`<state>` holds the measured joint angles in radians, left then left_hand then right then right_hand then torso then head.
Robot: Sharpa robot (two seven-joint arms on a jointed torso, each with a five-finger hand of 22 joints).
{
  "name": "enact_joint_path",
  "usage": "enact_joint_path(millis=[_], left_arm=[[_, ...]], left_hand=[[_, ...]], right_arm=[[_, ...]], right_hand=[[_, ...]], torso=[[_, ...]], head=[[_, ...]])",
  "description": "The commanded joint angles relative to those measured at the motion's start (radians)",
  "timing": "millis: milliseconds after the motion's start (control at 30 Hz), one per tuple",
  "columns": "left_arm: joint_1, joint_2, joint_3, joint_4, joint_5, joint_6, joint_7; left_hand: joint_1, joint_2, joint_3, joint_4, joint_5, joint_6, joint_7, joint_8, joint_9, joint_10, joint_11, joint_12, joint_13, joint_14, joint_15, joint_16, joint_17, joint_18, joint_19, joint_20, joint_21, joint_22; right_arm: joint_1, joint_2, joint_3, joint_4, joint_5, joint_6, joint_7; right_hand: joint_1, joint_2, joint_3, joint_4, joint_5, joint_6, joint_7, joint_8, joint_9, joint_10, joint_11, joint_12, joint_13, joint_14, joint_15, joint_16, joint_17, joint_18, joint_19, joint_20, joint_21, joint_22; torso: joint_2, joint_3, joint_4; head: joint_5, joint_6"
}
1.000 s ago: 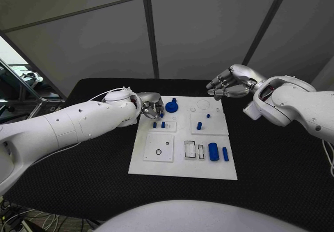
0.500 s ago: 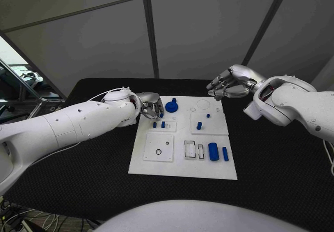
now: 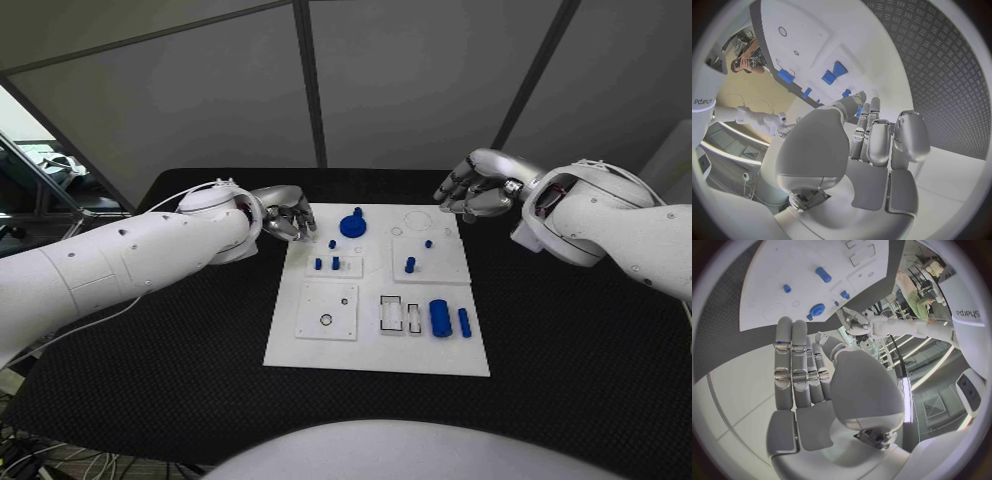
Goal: Assemble the parts on the task board
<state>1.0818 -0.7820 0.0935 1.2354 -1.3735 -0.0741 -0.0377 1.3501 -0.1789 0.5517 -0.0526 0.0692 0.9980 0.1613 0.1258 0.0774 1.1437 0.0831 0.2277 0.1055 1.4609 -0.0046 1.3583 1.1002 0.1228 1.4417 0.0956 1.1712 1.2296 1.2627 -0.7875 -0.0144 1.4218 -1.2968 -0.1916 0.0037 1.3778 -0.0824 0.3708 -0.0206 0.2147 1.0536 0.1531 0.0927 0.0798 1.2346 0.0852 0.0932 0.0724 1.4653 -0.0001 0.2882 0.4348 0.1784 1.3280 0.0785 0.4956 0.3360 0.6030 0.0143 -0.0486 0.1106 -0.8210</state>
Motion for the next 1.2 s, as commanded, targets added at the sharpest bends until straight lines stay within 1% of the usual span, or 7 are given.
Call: enact_joint_path(millis=[33, 133, 167, 233, 333, 633, 1200], left_arm=[[0.003, -0.035, 0.008, 0.029, 0.188, -0.106, 0.089], [0.003, -0.071, 0.013, 0.058, 0.349, -0.143, 0.147], [0.003, -0.086, 0.014, 0.073, 0.448, -0.153, 0.187], [0.003, -0.100, 0.015, 0.093, 0.573, -0.163, 0.241], [0.002, -0.119, 0.016, 0.134, 0.770, -0.175, 0.338], [0.000, -0.131, 0.014, 0.190, 1.187, -0.147, 0.450], [0.000, -0.124, 0.013, 0.207, 1.286, -0.135, 0.470]], left_hand=[[-0.005, 0.006, -0.005, -0.002, 0.002, 0.009, 0.003, 0.005, 0.000, -0.005, 0.006, 0.003, 0.002, -0.005, 0.008, -0.009, -0.017, -0.021, -0.022, 0.001, -0.053, -0.042], [0.001, 0.012, -0.004, -0.002, 0.003, 0.013, 0.010, 0.008, -0.003, -0.012, 0.011, 0.008, 0.005, -0.026, 0.013, -0.030, -0.058, -0.007, -0.057, 0.005, -0.130, -0.101], [0.003, 0.016, -0.002, -0.001, 0.003, 0.014, 0.014, 0.008, -0.005, -0.021, 0.015, 0.011, 0.007, -0.129, 0.016, -0.174, -0.306, 0.006, -0.092, 0.009, -0.200, -0.155], [0.006, 0.025, -0.001, 0.001, 0.002, 0.015, 0.017, 0.009, -0.007, -0.030, 0.020, 0.016, 0.009, -0.199, 0.018, -0.281, -0.466, 0.018, -0.125, 0.012, -0.268, -0.206], [0.009, 0.035, -0.003, 0.002, 0.002, 0.016, 0.019, 0.011, -0.008, -0.035, 0.019, 0.026, 0.013, -0.229, 0.019, -0.340, -0.550, 0.027, -0.152, 0.013, -0.322, -0.245], [0.022, 0.056, -0.026, -0.004, 0.002, 0.029, 0.006, 0.026, -0.007, 0.014, -0.002, 0.109, 0.052, -0.234, 0.006, -0.352, -0.567, 0.037, -0.182, 0.006, -0.377, -0.282], [0.023, 0.066, -0.046, -0.010, 0.004, 0.009, 0.012, 0.033, -0.009, -0.039, 0.004, 0.178, 0.089, -0.268, 0.011, -0.361, -0.596, 0.050, -0.230, 0.007, -0.468, -0.345]], right_arm=[[-0.007, 0.001, -0.002, -0.001, -0.268, -0.013, -0.058], [-0.017, 0.003, -0.004, -0.003, -0.345, -0.013, -0.074], [-0.021, 0.006, -0.006, -0.005, -0.373, -0.012, -0.080], [-0.026, 0.010, -0.007, -0.007, -0.400, -0.011, -0.086], [-0.037, 0.020, -0.009, -0.011, -0.441, -0.007, -0.095], [-0.071, 0.060, -0.016, -0.036, -0.515, 0.027, -0.116], [-0.113, 0.115, -0.018, -0.074, -0.553, 0.022, -0.115]], right_hand=[[-0.001, -0.011, 0.014, -0.001, -0.013, 0.001, -0.004, -0.008, -0.004, -0.006, -0.006, 0.003, -0.002, 0.042, -0.011, 0.055, 0.043, 0.000, -0.003, -0.008, 0.041, 0.032], [-0.011, -0.019, 0.034, 0.002, -0.023, -0.008, -0.006, -0.019, -0.007, -0.023, -0.005, -0.001, -0.004, 0.045, -0.011, 0.117, 0.088, -0.013, 0.005, -0.008, 0.153, 0.145], [-0.017, -0.025, 0.042, 0.003, -0.029, -0.011, -0.006, -0.024, -0.007, -0.030, -0.005, -0.002, -0.004, 0.042, -0.010, 0.150, 0.111, -0.019, 0.010, -0.008, 0.216, 0.211], [-0.023, -0.032, 0.056, 0.005, -0.039, -0.016, -0.006, -0.026, -0.008, -0.038, -0.005, -0.001, -0.003, 0.036, -0.009, 0.197, 0.143, -0.028, 0.015, -0.007, 0.304, 0.304], [-0.032, -0.036, 0.068, 0.008, -0.054, -0.023, -0.005, -0.027, -0.008, -0.047, -0.006, 0.000, -0.004, 0.039, -0.006, 0.252, 0.178, -0.045, 0.032, -0.004, 0.426, 0.437], [-0.043, -0.050, 0.075, 0.010, -0.077, -0.038, -0.008, -0.029, -0.009, -0.084, 0.000, -0.011, -0.008, 0.025, 0.002, 0.306, 0.214, -0.049, 0.013, 0.004, 0.478, 0.491], [-0.044, -0.050, 0.089, 0.001, -0.076, -0.043, 0.000, -0.026, -0.008, -0.103, 0.008, -0.004, -0.007, 0.032, 0.007, 0.470, 0.341, -0.068, 0.031, 0.013, 0.618, 0.647]], torso=[[0.001, 0.0004, -0.0005], [0.001, 0.0009, 0.0005], [0.001, 0.0004, -0.0005], [0.002, -0.0001, -0.0016], [0.003, -0.0011, 0.0004], [0.002, 0.0001, -0.0019], [0.002, 0.0010, -0.0006]], head=[[-0.008, 0.010], [-0.027, 0.016], [-0.035, 0.018], [-0.044, 0.024], [-0.058, 0.030], [-0.067, 0.033], [-0.053, 0.019]])
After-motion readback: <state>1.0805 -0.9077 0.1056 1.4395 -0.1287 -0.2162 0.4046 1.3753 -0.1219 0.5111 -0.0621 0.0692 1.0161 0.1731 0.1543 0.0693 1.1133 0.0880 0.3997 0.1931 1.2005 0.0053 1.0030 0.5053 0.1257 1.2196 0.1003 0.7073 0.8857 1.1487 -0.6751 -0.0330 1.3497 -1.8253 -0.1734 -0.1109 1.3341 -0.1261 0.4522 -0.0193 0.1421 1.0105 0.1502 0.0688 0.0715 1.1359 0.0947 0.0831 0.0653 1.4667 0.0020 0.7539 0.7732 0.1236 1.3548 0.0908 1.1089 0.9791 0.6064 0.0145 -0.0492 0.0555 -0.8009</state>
